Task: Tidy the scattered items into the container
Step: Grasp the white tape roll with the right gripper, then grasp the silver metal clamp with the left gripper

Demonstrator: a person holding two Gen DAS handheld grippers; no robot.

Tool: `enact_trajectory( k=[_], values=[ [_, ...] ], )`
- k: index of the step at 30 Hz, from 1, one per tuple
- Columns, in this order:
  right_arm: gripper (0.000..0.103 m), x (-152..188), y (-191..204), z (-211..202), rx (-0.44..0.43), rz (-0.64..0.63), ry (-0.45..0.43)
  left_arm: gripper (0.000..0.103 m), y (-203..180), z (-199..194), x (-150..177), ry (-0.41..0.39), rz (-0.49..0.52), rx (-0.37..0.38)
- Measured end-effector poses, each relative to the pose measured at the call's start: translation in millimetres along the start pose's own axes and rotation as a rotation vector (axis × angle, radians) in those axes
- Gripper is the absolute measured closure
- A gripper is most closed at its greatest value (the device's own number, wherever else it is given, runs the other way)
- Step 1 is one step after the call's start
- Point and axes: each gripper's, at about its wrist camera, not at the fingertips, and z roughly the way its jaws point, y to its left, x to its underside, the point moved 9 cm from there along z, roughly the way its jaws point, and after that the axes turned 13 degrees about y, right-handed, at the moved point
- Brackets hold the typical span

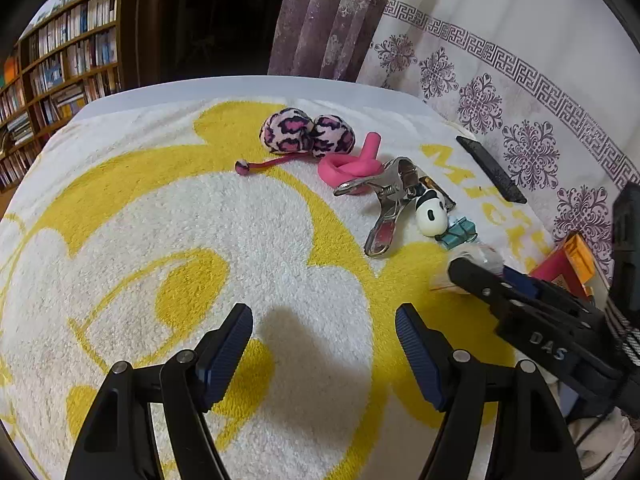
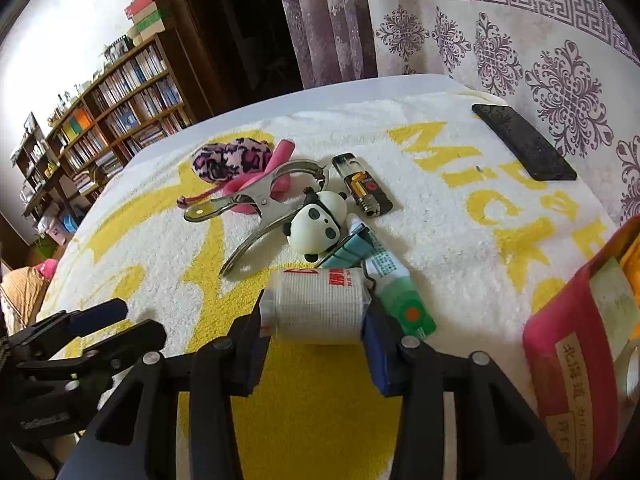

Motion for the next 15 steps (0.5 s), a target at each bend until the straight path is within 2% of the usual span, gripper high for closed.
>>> enact_trajectory(
  k=[8,15],
  values=[
    [0.058,-1,-13,-8,-0.053,0.069,-0.015,0.028,-14,3,-12,-0.002,0.073,-0.063],
    [0.058,-4,-14,-18,-0.035,0.062,-0.055,0.028,-31,10,-26,0.004,0.169,-0.117]
  ],
)
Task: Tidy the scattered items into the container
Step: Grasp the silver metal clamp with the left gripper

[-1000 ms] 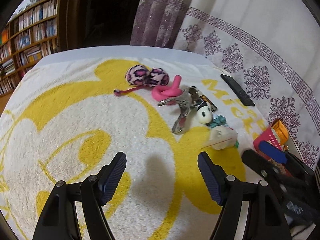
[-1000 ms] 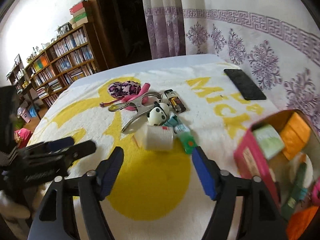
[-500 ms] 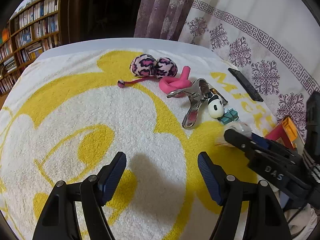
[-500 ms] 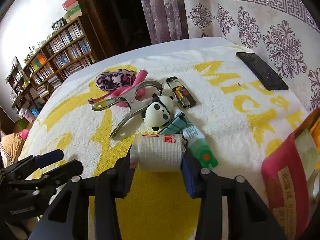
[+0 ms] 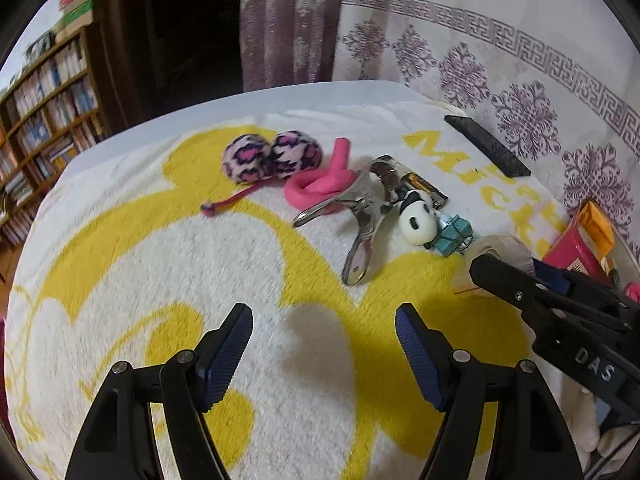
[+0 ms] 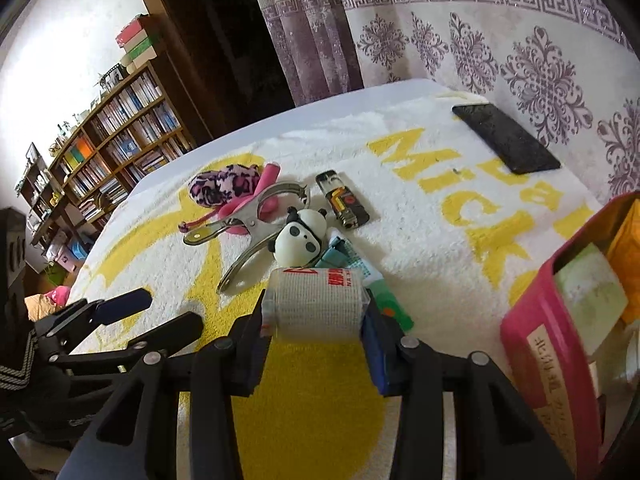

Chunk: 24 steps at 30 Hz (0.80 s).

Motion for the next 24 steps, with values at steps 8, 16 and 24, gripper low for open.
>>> enact_trajectory(
  k=[8,16,24],
  values=[
    [0.058,-3,-5,-7,-0.002,0.021,-0.023,0.027,-13,16,-25,-0.003,0.137,-0.037],
    [0.058,-2,-4,-6,-0.024,0.029,-0.015,0.028,-9,32,-49,-0.008,0.195,-0.075],
    [0.058,-2,-3,-8,-0.041,0.034,-0.016,0.027,-15,46,-57,-0.013,0.227,-0.11]
  ],
)
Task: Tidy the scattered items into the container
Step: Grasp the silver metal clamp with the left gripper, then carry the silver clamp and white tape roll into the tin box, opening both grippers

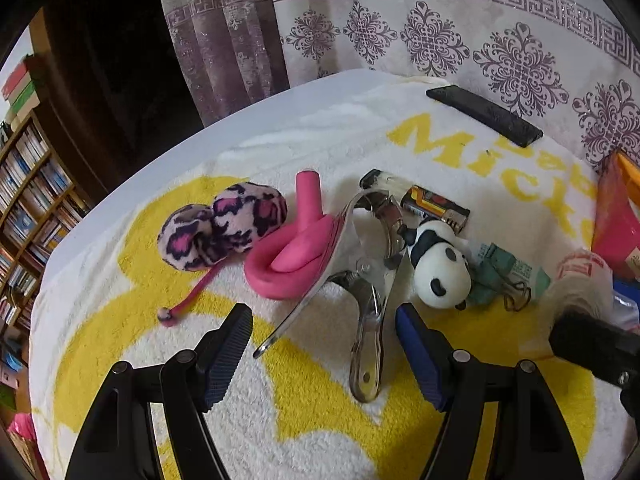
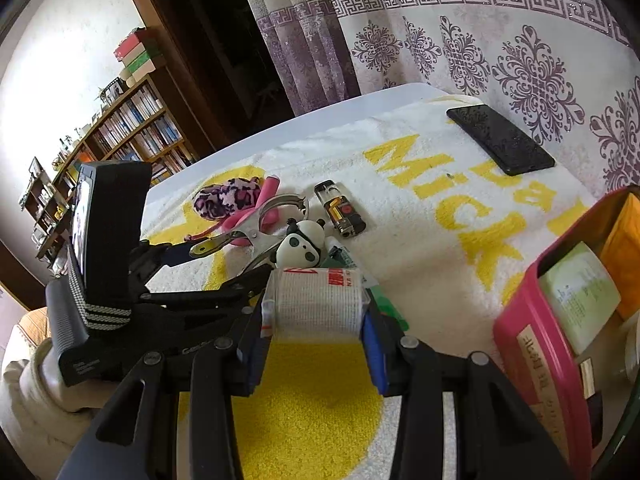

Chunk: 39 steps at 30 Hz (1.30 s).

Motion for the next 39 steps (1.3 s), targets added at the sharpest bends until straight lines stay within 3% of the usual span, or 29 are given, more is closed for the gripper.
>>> enact_trajectory(
  k=[3,4,5,6,15,39],
  values=[
    [0.058,0,1,0,-0.002,-0.002,0.001,0.029,2,2,-1,0.002,-0.024,0.012],
    [0.058,0,1,0,-0.002,-0.002,0.001,0.034,2,1,-1,0.001,-0.032,0.018],
    [0.058,0,1,0,-0.001,-0.003,-0.001,0.046,2,1,-1,0.0,-0.038,0.027],
    [0.058,0,1,0,-0.001,-0.003,-0.002,0.047,1,1,0,0.002,-0.043,0.029],
    [0.058,0,-1,1,0.014,-0.002,-0.002,0.049,7,-15,8,-0.039,-0.092,-0.053],
    [0.058,-3,-8,4,0.072,-0.005,-0.025,0.049,1,-93,43,-0.18,-0.211,-0.037]
  ],
)
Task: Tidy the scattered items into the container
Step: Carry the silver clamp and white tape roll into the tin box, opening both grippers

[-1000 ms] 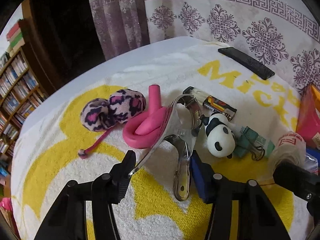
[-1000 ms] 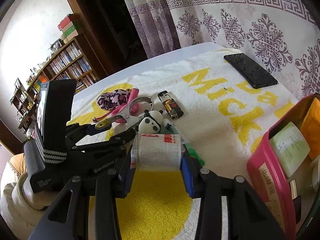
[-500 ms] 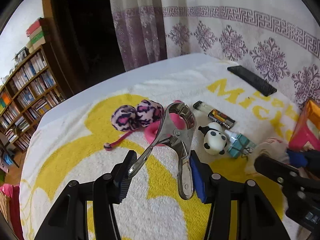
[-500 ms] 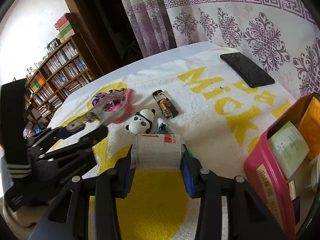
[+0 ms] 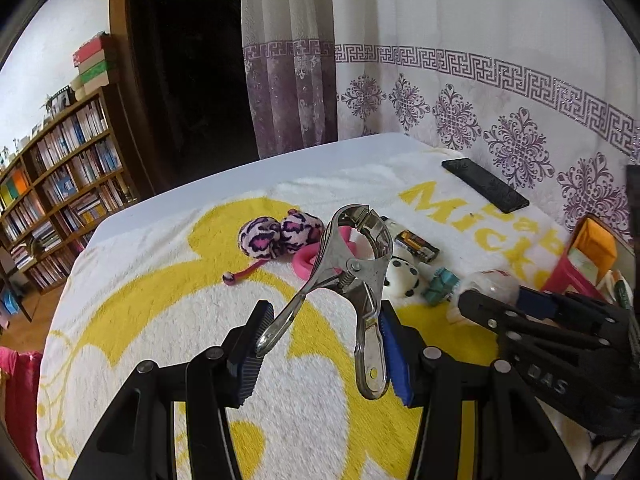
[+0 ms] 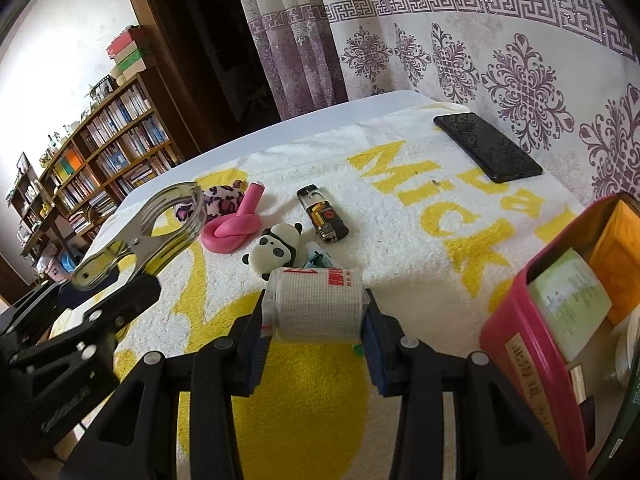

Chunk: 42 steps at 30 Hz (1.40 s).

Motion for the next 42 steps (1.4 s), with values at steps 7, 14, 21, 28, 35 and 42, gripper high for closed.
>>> enact_trajectory(
  k=[7,14,21,28,35,42],
  values=[
    [0.058,0,-2,1,0.021,-0.001,-0.004,0.049,-13,-8,7,-0.01,0.019,0.029],
    [0.058,1,-3,4,0.041,-0.004,-0.003,0.049,-21,-14,10,-0.019,0.037,0.049],
    [0.058,1,-5,3,0.056,0.0,-0.016,0.049,-22,-19,11,-0.029,0.034,0.068],
    [0.058,-1,-5,-3,0.081,-0.008,-0.049,0.049,-24,-24,12,-0.038,0.032,0.078],
    [0.058,7,-6,-39,0.089,0.014,-0.1,0.049,-26,-28,12,-0.043,0.033,0.09],
    [0.058,15,-23,-91,0.114,0.052,-0.172,0.049,-36,-38,12,-0.064,0.052,0.104]
  ],
)
